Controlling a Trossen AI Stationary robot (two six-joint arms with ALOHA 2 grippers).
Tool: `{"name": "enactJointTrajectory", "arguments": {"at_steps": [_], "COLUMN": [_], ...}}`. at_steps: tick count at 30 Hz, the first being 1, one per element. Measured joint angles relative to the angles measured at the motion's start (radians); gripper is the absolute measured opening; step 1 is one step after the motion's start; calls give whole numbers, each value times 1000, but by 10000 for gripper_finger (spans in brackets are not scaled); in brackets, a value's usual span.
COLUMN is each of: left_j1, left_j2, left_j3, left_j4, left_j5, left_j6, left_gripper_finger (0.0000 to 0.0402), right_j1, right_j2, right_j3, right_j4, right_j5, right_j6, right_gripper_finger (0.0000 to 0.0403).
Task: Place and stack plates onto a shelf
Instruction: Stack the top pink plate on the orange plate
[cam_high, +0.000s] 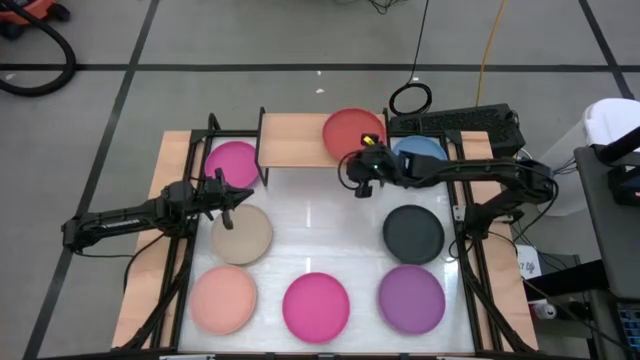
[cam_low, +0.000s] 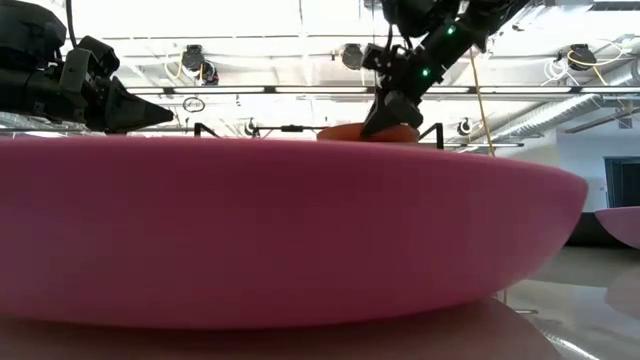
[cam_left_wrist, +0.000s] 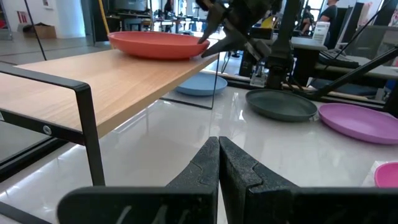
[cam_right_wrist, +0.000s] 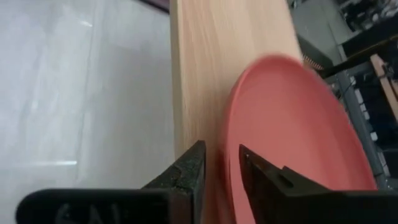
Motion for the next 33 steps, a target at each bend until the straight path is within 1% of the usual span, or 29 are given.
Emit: {"name": "enactJointTrajectory", "arguments": {"at_steps": [5, 10, 13, 15, 18, 20, 22, 24, 26, 28, 33], "left_j1": [0, 0, 0, 0, 0, 0, 0, 0, 0, 0, 0], "left_j2": [0, 0, 0, 0, 0, 0, 0, 0, 0, 0, 0], "left_j3": [0, 0, 0, 0, 0, 0, 0, 0, 0, 0, 0], "left_j4": [0, 0, 0, 0, 0, 0, 0, 0, 0, 0, 3], "left_j5": [0, 0, 0, 0, 0, 0, 0, 0, 0, 0, 0], "left_j6": [0, 0, 0, 0, 0, 0, 0, 0, 0, 0, 0], "left_gripper_finger": [3, 3, 3, 3, 3, 3, 3, 3, 3, 3, 3], "right_j1": [32, 92, 145, 174, 210, 235, 271, 319, 372, 416, 471], "right_j2": [-48, -147, -226, -283, -354, -393, -432, -472, -506, -537, -583], "right_j3": [0, 0, 0, 0, 0, -5, -40, -107, -197, -292, -480], "right_j4": [22, 48, 49, 23, -28, -82, -118, -114, -41, 83, 414], "right_j5": [0, 0, -13, -76, -226, -307, -368, -404, -412, -412, -411], "right_j6": [-22, -24, 37, 116, 238, 329, 416, 461, 472, 472, 433], "right_gripper_finger": [100, 113, 112, 108, 101, 96, 93, 92, 92, 91, 91]}}
